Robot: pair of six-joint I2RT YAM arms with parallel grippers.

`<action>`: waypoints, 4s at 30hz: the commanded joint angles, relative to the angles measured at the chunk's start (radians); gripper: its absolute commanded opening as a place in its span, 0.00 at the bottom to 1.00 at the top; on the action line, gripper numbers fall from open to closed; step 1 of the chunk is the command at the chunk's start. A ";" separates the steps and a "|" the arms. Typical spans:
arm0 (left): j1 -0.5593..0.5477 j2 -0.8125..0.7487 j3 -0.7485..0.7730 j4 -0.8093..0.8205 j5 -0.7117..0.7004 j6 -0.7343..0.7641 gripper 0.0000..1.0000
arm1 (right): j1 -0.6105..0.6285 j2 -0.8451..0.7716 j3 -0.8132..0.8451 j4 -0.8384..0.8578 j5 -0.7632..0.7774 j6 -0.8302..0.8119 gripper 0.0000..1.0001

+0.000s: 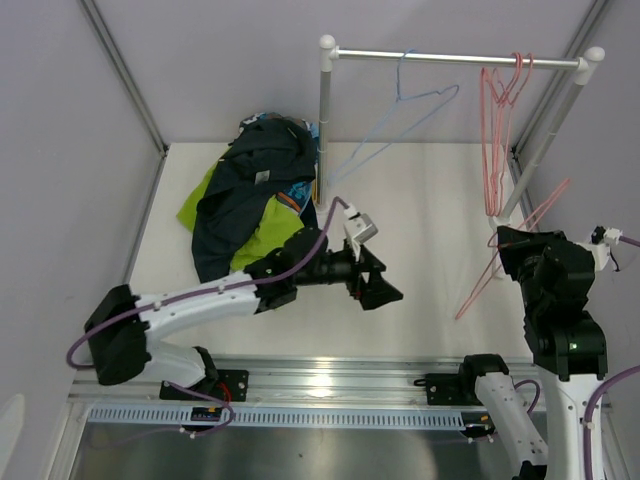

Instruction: Remove the shorts from the hanger

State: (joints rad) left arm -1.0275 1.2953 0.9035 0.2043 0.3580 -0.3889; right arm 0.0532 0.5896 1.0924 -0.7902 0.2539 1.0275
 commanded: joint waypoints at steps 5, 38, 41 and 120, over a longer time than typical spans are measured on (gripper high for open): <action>-0.060 0.291 0.269 0.253 -0.024 0.064 0.99 | -0.003 -0.008 0.087 0.000 -0.030 0.088 0.00; -0.163 0.661 0.627 0.156 -0.080 0.125 0.42 | 0.000 -0.030 0.196 -0.030 -0.311 0.235 0.00; -0.164 0.648 0.623 0.136 -0.106 0.124 0.01 | -0.001 -0.030 0.213 -0.041 -0.308 0.230 0.00; 0.475 0.634 1.543 -1.031 -0.131 -0.097 0.00 | 0.530 -0.304 0.429 -0.417 0.495 0.124 0.92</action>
State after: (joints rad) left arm -0.6113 1.8999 2.3718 -0.8394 0.1200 -0.4381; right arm 0.5751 0.2977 1.5043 -1.1877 0.6968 1.1294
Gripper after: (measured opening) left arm 0.040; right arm 0.926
